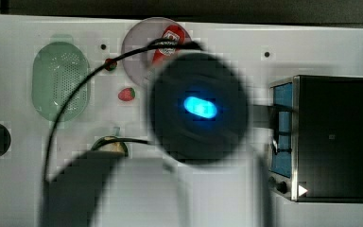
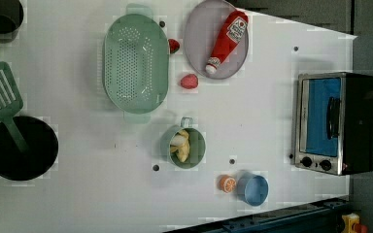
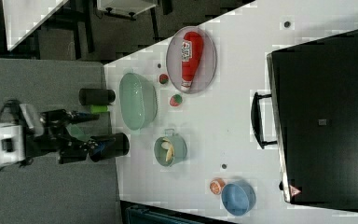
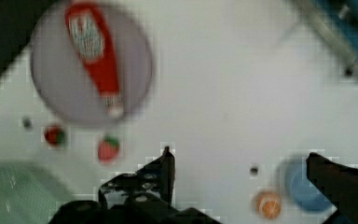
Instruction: Pick Banana and place it in mug.
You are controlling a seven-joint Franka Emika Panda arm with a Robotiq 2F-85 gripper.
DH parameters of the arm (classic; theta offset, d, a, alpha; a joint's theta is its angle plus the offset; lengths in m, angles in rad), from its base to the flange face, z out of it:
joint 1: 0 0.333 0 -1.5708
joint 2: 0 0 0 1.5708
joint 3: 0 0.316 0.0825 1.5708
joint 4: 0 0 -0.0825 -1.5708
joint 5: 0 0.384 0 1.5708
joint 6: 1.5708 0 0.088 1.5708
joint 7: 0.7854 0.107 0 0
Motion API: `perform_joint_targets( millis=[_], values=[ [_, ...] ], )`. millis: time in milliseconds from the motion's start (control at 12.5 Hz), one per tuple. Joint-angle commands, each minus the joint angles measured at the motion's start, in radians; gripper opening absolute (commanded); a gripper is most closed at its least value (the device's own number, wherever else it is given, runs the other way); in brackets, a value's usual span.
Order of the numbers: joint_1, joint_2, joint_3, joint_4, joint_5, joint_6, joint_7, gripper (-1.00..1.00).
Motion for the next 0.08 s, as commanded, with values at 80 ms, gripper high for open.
perform_joint_targets(
  millis=[80],
  values=[
    [0.003, -0.009, -0.048, -0.006, 0.005, -0.068, -0.083, 1.00]
  ],
)
